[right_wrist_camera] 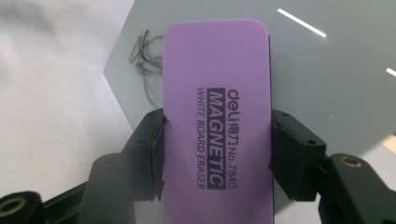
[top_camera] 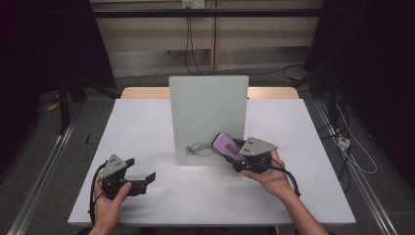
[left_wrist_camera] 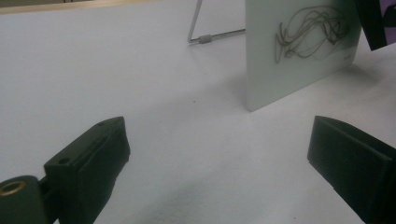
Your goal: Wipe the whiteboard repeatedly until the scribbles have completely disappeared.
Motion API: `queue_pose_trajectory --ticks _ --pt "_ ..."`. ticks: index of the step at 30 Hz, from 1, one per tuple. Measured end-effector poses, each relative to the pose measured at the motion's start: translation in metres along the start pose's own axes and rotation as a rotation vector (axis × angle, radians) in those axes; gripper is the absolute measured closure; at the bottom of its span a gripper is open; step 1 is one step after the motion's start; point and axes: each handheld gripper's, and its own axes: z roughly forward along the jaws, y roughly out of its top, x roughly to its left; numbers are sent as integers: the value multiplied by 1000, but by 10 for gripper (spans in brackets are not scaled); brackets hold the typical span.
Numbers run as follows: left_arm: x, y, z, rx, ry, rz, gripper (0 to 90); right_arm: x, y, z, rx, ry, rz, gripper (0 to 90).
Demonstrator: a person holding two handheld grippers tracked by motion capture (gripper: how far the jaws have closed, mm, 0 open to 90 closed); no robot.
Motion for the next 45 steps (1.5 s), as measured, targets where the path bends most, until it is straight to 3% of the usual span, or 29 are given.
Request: queue_pose_trajectory --ticks 11,17,28,31,45 --pt "-1 0 1 -1 -2 2 52 17 1 20 34 51 -18 416" --pt "0 0 1 1 -1 2 52 17 3 21 41 62 -19 416" --pt "1 0 0 -3 -4 0 52 -11 14 -7 -32 -54 3 416" --pt "0 0 0 0 -2 3 52 -7 13 -4 -27 -65 -12 416" --pt "0 0 0 -1 -4 4 52 22 6 25 18 12 -55 416"
